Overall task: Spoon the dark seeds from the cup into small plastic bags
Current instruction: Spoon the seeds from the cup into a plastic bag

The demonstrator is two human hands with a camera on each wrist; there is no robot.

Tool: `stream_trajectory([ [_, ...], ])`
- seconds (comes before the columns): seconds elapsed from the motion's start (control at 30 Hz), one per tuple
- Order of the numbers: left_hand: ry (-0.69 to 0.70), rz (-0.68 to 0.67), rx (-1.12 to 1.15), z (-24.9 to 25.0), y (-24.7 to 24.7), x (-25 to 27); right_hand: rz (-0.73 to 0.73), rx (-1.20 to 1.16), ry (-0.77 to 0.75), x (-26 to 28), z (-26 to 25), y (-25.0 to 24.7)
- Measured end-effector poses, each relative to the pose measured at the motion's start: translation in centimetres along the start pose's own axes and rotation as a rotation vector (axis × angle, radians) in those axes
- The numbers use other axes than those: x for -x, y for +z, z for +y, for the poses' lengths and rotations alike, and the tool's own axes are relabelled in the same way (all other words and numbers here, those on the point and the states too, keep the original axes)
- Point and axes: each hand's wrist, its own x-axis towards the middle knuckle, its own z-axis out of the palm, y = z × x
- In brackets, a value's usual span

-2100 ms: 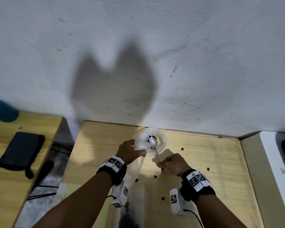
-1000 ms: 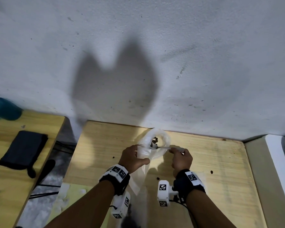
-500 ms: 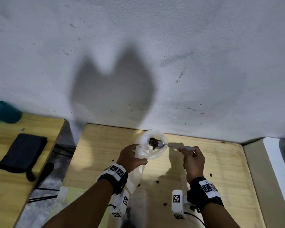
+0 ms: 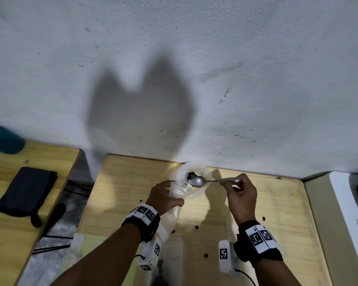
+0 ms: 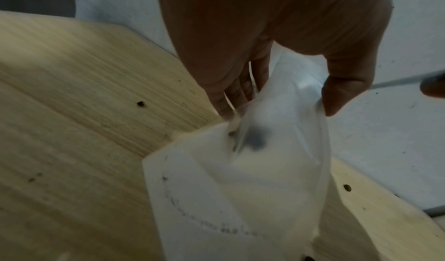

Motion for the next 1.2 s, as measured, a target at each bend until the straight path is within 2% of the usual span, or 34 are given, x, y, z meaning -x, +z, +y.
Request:
stream_trajectory([
  [0.23,0.002,-0.008,-0.01,0.0,0.3,0.1,0.179,0.183,0.105,0.2,1.9,1.4],
  [0.4,0.008,-0.03,-0.001,-0.2,0.6,0.1,0.233,0.144,0.214,0.5,2.5,3.3],
  [0.53,-0.005,-0.055,0.002,-0.3,0.5,0.0,0.299,0.037,0.385,0.0,3.6,4.0],
  [0.63,-0.025,-0.073,0.007,-0.4,0.3,-0.1,0.286,-0.056,0.488,-0.1,4.2,4.2],
  [0.77,-0.035,-0.063,0.012,-0.4,0.0,-0.3,0.186,-0.111,0.582,0.0,5.2,3.7],
  [1.03,-0.044,-0.03,0.034,0.1,0.1,-0.2,0.11,-0.216,0.506,-0.1,4.8,0.7],
  [1.2,-0.036,-0.028,-0.007,0.1,0.3,-0.3,0.034,-0.306,0.299,0.0,1.9,-1.4],
])
